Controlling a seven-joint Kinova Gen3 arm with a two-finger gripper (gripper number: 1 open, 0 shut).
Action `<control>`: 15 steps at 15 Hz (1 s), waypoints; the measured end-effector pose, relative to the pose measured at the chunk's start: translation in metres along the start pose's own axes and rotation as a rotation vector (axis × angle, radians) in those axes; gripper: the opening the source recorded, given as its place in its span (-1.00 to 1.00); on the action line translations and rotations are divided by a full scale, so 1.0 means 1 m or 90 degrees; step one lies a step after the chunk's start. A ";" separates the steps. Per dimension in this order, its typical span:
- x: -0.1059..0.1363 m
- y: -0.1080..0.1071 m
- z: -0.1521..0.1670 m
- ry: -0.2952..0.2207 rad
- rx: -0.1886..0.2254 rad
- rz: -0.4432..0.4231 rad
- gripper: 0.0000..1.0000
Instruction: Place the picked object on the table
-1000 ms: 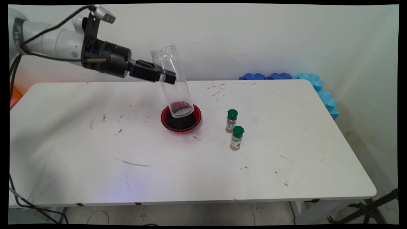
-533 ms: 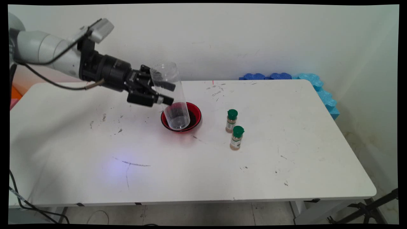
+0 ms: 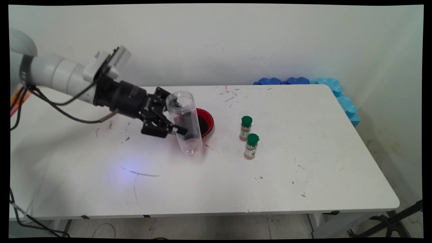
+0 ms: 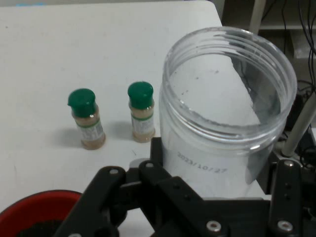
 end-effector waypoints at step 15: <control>-0.044 0.018 0.055 -0.028 -0.002 -0.048 -1.00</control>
